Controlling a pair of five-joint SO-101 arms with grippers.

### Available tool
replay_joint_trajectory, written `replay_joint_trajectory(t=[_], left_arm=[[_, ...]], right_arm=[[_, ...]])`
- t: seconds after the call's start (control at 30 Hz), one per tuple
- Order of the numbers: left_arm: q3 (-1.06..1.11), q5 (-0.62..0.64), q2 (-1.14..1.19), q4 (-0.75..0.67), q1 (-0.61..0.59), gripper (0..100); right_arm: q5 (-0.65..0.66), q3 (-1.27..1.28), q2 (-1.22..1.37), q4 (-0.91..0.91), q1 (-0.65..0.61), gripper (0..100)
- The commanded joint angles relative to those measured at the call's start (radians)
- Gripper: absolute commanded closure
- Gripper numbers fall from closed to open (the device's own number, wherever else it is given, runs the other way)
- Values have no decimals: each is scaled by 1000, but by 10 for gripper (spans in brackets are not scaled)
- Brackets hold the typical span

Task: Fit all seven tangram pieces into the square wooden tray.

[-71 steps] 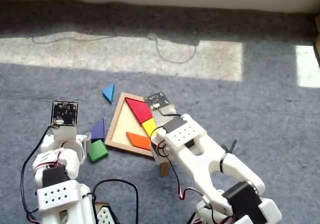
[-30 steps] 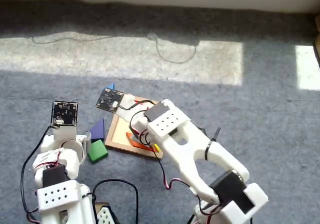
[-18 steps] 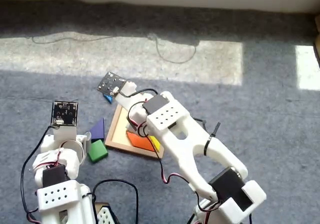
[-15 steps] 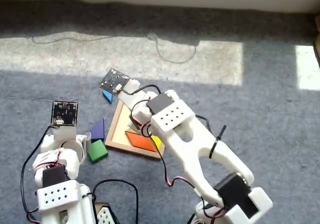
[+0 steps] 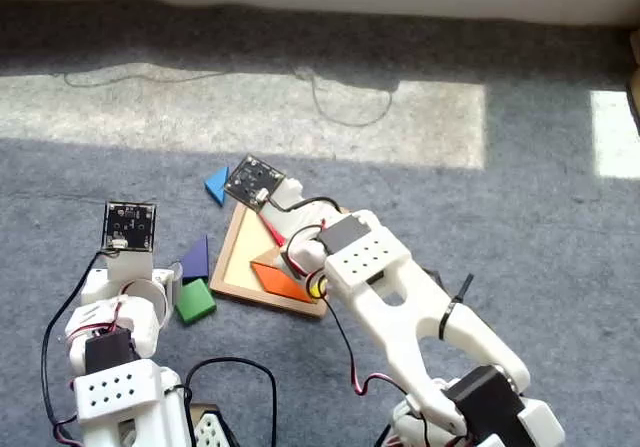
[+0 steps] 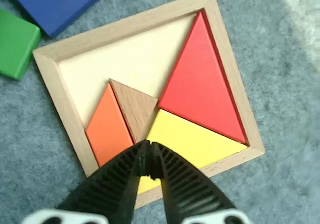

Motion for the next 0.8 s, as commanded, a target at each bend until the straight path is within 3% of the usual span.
replay_joint_trajectory(t=[0.0, 0.13, 0.33, 0.6, 0.77], left_arm=[[-15, 5, -13, -20, -25, 741], [-104, 2, -4, 18, -79, 742], [-437, -83, -1, 339, -96, 742], [-664, -109, 156, 608, 62, 718], [-697, -109, 397, 629, 122, 702]], right_arm=[[-11, -28, -93, 87, 62, 991], [-11, -35, -252, 194, 143, 991], [-8, 153, -484, 243, 377, 991], [-5, 415, -679, 243, 633, 988], [-5, 532, -776, 242, 717, 988]])
